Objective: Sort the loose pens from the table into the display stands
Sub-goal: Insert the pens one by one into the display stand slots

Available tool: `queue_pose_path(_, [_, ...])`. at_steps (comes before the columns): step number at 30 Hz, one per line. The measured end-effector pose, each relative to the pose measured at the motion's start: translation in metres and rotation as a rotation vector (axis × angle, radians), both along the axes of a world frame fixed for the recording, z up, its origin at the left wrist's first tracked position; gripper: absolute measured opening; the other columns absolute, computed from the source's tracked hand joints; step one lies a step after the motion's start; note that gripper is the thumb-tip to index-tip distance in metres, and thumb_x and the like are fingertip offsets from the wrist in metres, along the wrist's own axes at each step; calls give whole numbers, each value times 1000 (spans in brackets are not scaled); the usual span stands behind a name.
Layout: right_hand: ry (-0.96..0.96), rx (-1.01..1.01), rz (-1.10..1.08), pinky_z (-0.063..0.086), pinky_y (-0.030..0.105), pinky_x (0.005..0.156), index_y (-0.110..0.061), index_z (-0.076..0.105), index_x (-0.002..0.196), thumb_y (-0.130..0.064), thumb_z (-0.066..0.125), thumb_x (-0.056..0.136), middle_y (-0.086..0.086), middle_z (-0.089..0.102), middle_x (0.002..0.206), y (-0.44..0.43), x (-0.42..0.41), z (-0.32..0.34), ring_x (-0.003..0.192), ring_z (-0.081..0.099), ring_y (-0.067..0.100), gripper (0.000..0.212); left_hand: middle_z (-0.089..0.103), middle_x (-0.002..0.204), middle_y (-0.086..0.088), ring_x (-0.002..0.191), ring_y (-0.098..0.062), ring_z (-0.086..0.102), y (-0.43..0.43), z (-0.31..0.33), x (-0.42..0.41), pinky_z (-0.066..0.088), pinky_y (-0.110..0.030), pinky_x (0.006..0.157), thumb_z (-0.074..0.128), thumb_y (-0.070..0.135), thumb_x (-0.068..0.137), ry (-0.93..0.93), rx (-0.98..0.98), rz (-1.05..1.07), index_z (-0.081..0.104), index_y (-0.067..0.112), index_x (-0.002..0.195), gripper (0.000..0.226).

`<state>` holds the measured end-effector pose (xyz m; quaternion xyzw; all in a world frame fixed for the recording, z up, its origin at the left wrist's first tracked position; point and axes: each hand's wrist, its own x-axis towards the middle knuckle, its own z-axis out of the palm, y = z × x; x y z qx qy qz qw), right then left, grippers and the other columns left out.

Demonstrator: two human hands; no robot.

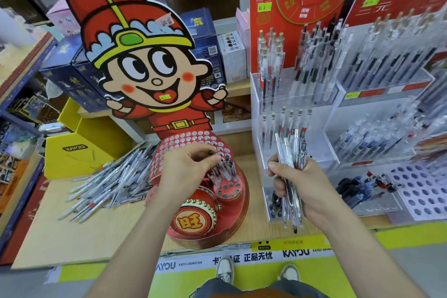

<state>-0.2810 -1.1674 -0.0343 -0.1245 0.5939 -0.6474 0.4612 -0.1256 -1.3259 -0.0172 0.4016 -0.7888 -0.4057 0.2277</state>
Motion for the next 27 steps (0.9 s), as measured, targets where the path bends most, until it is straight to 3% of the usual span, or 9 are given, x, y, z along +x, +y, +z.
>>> queue_pose_path(5, [-143, 22, -28, 42, 26, 46, -8, 63, 89, 1, 60, 90, 7, 56, 67, -1, 4, -2, 53, 49, 17, 10, 68, 68, 24, 70, 7, 65, 3, -3, -3, 48, -6, 64, 80, 13, 76, -30, -46, -43, 74, 28, 76, 16])
queue_pose_path(13, [-205, -2, -14, 45, 27, 50, -8, 63, 92, 2, 55, 91, 6, 54, 66, -3, 6, 1, 55, 51, 17, 12, 67, 71, 23, 74, 6, 63, -1, -1, 3, 51, -13, 67, 78, 17, 78, -104, -154, -132, 77, 24, 81, 7])
queue_pose_path(19, [-205, -4, -1, 48, 27, 49, -6, 63, 95, 0, 58, 91, 5, 54, 66, -3, 7, 3, 57, 55, 18, 9, 66, 65, 9, 62, -13, 61, -8, -3, 10, 50, -39, 58, 74, 24, 83, -177, -265, -238, 74, 22, 76, 6])
queue_pose_path(27, [-188, 11, 52, 51, 27, 51, -6, 66, 98, -5, 62, 90, 2, 59, 64, 1, 11, 6, 57, 61, 18, 8, 72, 76, 5, 72, -9, 63, -6, -6, 4, 53, -33, 67, 77, 22, 79, -155, -417, -280, 77, 16, 85, 9])
